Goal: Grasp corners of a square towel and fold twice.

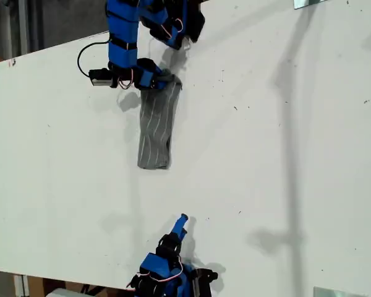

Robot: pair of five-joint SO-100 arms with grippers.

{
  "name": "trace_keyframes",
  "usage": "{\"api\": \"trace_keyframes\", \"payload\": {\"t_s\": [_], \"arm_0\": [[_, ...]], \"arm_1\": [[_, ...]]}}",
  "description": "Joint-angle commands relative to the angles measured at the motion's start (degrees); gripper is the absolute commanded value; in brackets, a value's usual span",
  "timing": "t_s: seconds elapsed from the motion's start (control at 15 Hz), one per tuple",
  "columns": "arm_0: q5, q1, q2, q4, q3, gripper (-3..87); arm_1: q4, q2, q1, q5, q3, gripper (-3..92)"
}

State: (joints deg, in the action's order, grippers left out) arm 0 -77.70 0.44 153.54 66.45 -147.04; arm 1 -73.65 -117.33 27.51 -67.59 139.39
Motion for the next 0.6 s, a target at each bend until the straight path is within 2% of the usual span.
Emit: {"api": "trace_keyframes", "payload": {"t_s": [0.0, 0.07, 0.2, 0.4, 0.53], "arm_0": [[-1.58, -0.18, 6.94, -0.97, -4.66, 26.1], [-1.93, -0.18, 9.4, -0.97, -6.42, 26.1], [-1.76, -1.49, 10.63, -0.09, -8.17, 26.1], [1.49, -9.05, 14.15, 2.46, -11.16, 26.2], [5.8, -16.79, 18.19, 5.89, -12.74, 26.3]], "arm_1": [[-9.93, -28.65, -13.18, -11.25, -0.97, -0.1], [-12.83, -39.11, -14.77, -12.39, -0.97, -0.1], [-13.36, -39.46, -12.39, -9.49, -0.62, -0.1], [-6.06, -20.65, -13.54, -5.45, -11.07, -0.1], [-7.12, -1.76, -13.27, -0.79, -27.86, -0.1]]}}
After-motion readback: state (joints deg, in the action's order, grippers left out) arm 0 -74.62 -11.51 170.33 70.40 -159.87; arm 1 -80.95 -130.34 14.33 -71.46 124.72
